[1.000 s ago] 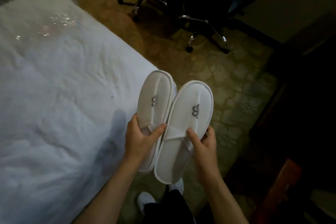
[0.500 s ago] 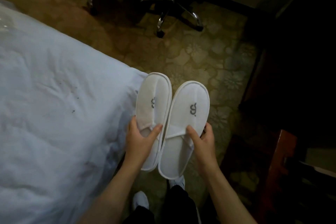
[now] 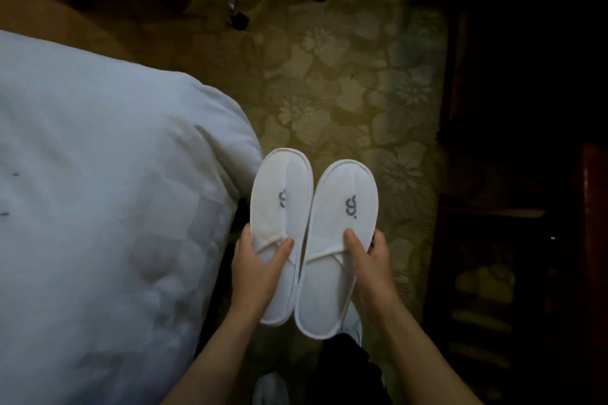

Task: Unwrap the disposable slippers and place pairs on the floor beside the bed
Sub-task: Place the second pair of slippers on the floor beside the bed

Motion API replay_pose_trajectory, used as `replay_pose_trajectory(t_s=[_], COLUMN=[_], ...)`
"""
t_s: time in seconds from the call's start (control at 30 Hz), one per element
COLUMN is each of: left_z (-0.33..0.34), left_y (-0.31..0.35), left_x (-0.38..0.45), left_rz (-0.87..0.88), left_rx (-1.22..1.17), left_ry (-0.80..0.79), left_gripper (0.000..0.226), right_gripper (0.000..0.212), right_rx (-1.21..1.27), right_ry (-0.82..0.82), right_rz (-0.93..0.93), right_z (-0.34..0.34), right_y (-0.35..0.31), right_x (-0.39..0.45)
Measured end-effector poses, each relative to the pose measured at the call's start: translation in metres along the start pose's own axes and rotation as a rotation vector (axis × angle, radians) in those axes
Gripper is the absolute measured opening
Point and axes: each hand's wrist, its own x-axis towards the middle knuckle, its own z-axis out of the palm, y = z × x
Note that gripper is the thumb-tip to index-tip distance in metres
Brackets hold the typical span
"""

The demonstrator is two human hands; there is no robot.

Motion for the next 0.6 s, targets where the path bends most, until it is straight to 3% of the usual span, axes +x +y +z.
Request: replay_pose_trajectory(t_s=[0.3, 0.6], left_z=[0.077, 0.118], left_y=[-0.106, -0.189], left_x=[0.095, 0.174], left_rz=[0.001, 0.005], left_rx=[0.062, 0.037], left_ry=[0.006, 0.013], left_gripper=[0.062, 0.069], right_gripper=[0.032, 0.036], right_rx=[0.007, 0.002], right_ry=[0.045, -0.011], right_rz=[-0.003, 0.032], right_z=[0.015, 0.042], right_y=[0.113, 0.194], right_x=[0.129, 0.229])
